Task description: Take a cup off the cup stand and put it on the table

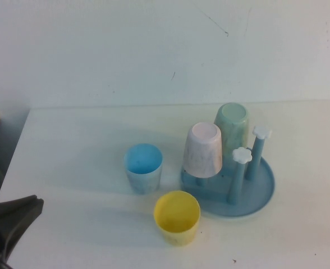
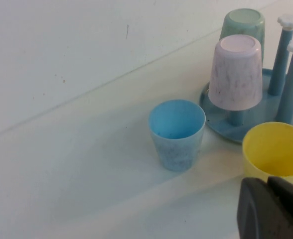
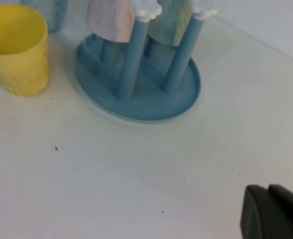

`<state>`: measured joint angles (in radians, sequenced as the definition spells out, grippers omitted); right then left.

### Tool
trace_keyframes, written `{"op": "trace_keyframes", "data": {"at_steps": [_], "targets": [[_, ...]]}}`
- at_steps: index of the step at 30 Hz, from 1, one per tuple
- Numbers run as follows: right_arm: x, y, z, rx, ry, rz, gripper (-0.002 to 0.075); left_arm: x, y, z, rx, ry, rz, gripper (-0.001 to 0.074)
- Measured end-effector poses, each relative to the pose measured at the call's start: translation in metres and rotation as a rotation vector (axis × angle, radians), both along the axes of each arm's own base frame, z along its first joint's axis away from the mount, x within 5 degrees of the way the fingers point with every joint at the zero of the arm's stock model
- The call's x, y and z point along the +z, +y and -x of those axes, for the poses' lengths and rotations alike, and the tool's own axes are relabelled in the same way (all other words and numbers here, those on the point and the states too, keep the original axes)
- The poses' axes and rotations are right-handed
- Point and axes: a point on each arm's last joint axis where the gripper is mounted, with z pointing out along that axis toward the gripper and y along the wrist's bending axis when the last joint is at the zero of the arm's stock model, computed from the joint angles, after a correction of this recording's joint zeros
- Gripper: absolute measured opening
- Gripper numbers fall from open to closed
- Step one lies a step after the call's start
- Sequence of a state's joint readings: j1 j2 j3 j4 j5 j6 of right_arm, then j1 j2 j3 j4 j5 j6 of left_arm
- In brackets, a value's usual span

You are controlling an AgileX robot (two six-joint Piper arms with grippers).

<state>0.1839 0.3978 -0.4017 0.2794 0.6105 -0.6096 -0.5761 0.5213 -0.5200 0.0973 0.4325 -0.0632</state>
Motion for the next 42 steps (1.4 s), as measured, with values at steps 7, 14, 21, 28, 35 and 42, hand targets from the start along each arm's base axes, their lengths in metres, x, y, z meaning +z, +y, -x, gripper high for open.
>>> {"op": "trace_keyframes", "data": {"at_steps": [7, 14, 21, 28, 35, 42], "targets": [[0.0, 0.0, 0.0, 0.0, 0.0, -0.002, -0.0002, 0.0, 0.0, 0.0, 0.0, 0.002, -0.001, -0.0001], [0.0, 0.0, 0.0, 0.0, 0.0, -0.002, -0.0002, -0.001, 0.0, 0.0, 0.0, 0.003, -0.002, -0.0001], [-0.001, 0.0, 0.001, 0.003, 0.009, 0.0, -0.0002, -0.004, 0.008, 0.007, 0.034, 0.0, 0.009, -0.0002], [-0.001, 0.0, 0.001, 0.003, 0.011, 0.0, -0.0002, -0.005, 0.031, 0.023, 0.212, -0.127, 0.117, -0.0002], [-0.001, 0.0, 0.001, 0.004, 0.013, 0.001, -0.0002, -0.041, 0.044, 0.031, 0.389, -0.228, 0.22, -0.0002], [-0.001, 0.0, 0.001, 0.004, 0.014, 0.001, -0.0002, -0.093, 0.051, 0.038, 0.514, -0.188, 0.244, -0.0002]]}}
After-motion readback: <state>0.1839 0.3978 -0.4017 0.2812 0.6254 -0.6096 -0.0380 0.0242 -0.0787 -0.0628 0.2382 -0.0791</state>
